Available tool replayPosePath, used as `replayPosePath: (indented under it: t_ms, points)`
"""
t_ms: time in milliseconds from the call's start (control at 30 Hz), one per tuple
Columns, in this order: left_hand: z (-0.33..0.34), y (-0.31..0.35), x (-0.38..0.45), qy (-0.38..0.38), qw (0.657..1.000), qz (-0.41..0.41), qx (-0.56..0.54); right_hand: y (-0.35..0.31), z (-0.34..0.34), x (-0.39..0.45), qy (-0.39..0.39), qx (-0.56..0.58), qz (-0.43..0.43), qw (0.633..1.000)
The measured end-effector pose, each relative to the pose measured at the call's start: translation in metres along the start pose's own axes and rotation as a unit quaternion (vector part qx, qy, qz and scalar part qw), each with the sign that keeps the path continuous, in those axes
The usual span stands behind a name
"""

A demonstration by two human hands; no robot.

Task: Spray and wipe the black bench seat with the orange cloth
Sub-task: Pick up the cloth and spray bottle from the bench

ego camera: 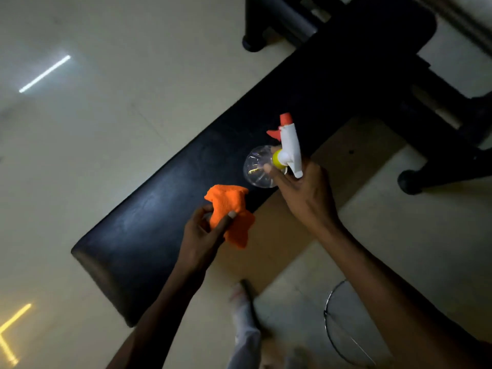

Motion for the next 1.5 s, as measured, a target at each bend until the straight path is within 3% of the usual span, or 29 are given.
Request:
replayPosePath:
  t_ms: [133,333,467,533,667,767,900,1000,1200,1500]
  points:
    - [0.050,-0.009,-0.015,-0.067,0.994,0.052,0.072,0.029,-0.066,-0.047,0.068,0.006,0.027,0.997]
    - [0.160,-0.041,-0.064,-0.191,0.966,0.068,0.160,0.091,-0.179,-0.140,0.186,-0.025,0.083,0.979]
    - [0.232,-0.067,-0.112,-0.279,0.919,0.108,0.255,0.130,-0.254,-0.218,0.247,-0.021,0.138,0.959]
    - [0.266,-0.080,-0.139,-0.300,0.916,0.104,0.246,0.145,-0.294,-0.260,0.282,-0.025,0.160,0.946]
    - [0.338,-0.124,-0.206,-0.383,0.859,0.104,0.324,0.182,-0.354,-0.342,0.313,-0.035,0.221,0.923]
    - [0.367,-0.156,-0.262,-0.377,0.892,0.056,0.245,0.203,-0.374,-0.387,0.210,-0.123,0.255,0.936]
    - [0.408,-0.197,-0.329,-0.414,0.885,-0.032,0.208,0.205,-0.432,-0.443,0.376,-0.081,0.206,0.900]
    - [0.430,-0.226,-0.348,-0.401,0.886,-0.063,0.224,0.250,-0.443,-0.482,0.359,-0.059,0.295,0.883]
    - [0.417,-0.270,-0.313,-0.288,0.845,0.013,0.451,0.300,-0.432,-0.508,0.312,-0.073,0.337,0.885]
    - [0.395,-0.267,-0.306,-0.262,0.849,0.033,0.457,0.290,-0.412,-0.506,0.287,-0.061,0.310,0.904]
Point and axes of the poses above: each hand's wrist, its own x-axis towards the middle knuckle, its own z-axis out of the palm, y = z × x, the point moved 4 cm from there along x, towards the middle knuckle, and after that the axes turned 6 degrees about -x, right-handed, at the moved point
